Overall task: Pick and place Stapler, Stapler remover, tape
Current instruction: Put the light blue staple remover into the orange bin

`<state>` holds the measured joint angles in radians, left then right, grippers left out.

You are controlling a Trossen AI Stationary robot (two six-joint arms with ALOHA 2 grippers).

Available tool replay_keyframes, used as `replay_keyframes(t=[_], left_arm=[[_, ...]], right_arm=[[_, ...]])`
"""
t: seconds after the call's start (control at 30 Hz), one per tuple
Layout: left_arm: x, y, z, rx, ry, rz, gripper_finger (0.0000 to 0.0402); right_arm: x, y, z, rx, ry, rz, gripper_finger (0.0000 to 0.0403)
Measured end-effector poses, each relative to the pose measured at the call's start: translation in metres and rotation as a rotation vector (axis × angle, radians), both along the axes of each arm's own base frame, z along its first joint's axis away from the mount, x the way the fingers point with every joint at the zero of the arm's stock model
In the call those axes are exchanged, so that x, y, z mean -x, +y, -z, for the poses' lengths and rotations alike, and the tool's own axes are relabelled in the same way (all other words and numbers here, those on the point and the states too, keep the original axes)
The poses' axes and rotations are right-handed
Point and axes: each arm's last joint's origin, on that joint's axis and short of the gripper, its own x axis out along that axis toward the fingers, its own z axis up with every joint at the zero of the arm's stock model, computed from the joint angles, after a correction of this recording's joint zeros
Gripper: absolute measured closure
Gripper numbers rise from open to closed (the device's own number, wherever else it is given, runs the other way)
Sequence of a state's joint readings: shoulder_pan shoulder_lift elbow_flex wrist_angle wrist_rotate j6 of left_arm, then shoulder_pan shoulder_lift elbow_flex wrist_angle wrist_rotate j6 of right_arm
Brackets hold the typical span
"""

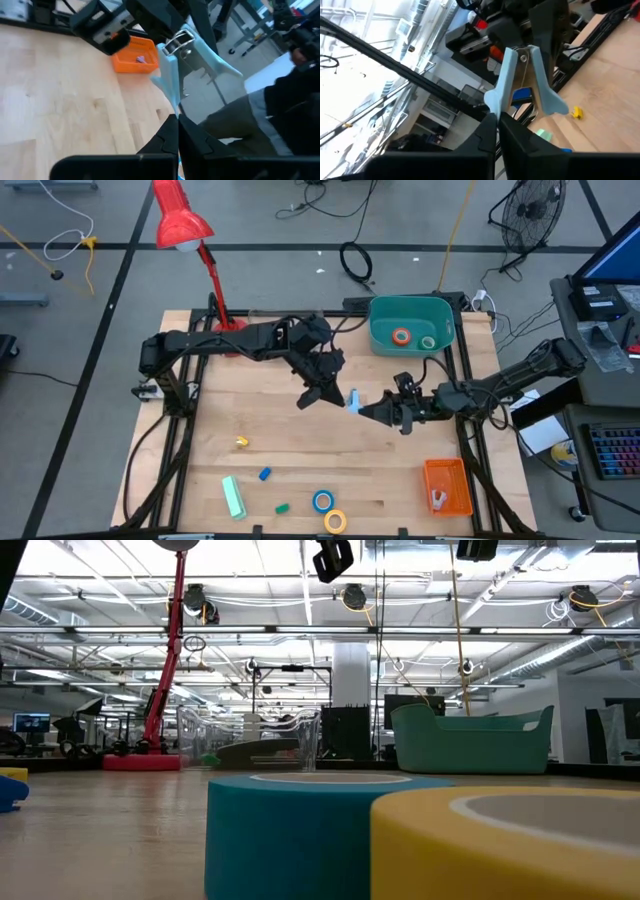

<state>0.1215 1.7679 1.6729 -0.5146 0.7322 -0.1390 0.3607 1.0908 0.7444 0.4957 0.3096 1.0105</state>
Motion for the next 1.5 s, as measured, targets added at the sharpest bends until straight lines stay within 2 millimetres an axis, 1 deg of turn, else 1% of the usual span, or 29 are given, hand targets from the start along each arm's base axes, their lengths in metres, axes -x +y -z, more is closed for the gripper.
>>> replay_keyframes(t=[0.1,0.17,0.23,0.4,0.5,0.57,0.63,0.73,0.87,0.93,1.0,1.17,1.3,1.4,1.5], left_arm=[[0.004,-0.001,0.001,0.021,0.032,0.022,0.0394],[0.010,-0.002,0.000,0.031,0.077,0.038,0.0386],[0.021,-0.004,-0.002,0.025,0.125,0.056,0.0379],[0.044,-0.004,0.001,-0.054,0.270,0.046,0.0379],[0.051,-0.003,0.003,-0.128,0.340,0.002,0.0385],[0.056,-0.002,0.007,-0.172,0.403,-0.025,0.0390],[0.057,-0.001,0.007,-0.212,0.410,-0.053,0.0397],[0.057,-0.003,0.007,-0.226,0.414,-0.058,0.0398],[0.057,-0.007,0.007,-0.245,0.413,-0.053,0.0388],[0.057,-0.009,0.009,-0.254,0.416,-0.045,0.0386],[0.057,-0.011,0.012,-0.257,0.423,-0.038,0.0386],[0.056,-0.015,0.026,-0.263,0.454,-0.031,0.0399],[0.056,-0.019,0.039,-0.254,0.477,-0.028,0.0389],[0.055,-0.024,0.049,-0.227,0.491,-0.023,0.0384],[0.055,-0.030,0.055,-0.211,0.496,-0.011,0.0386]], right_arm=[[0.000,0.000,0.000,-0.022,0.004,-0.001,0.0396],[0.000,0.001,0.000,-0.038,0.004,-0.006,0.0400],[0.002,0.004,-0.002,-0.062,-0.010,-0.021,0.0400],[0.006,0.012,-0.004,-0.098,-0.027,-0.072,0.0401],[0.007,0.017,-0.003,-0.146,-0.012,-0.108,0.0402],[0.009,0.022,0.000,-0.191,0.034,-0.141,0.0402],[0.013,0.030,0.010,-0.234,0.141,-0.185,0.0402],[0.023,0.043,0.031,-0.325,0.387,-0.222,0.0402],[0.047,0.059,0.058,-0.458,0.739,-0.220,0.0402],[0.060,0.066,0.063,-0.514,0.861,-0.217,0.0402],[0.070,0.073,0.060,-0.551,0.951,-0.211,0.0402],[0.099,0.087,0.043,-0.578,1.175,-0.183,0.0402],[0.121,0.088,0.033,-0.529,1.357,-0.142,0.0403],[0.124,0.086,0.033,-0.497,1.387,-0.118,0.0403],[0.126,0.084,0.044,-0.469,1.422,-0.087,0.0403]])
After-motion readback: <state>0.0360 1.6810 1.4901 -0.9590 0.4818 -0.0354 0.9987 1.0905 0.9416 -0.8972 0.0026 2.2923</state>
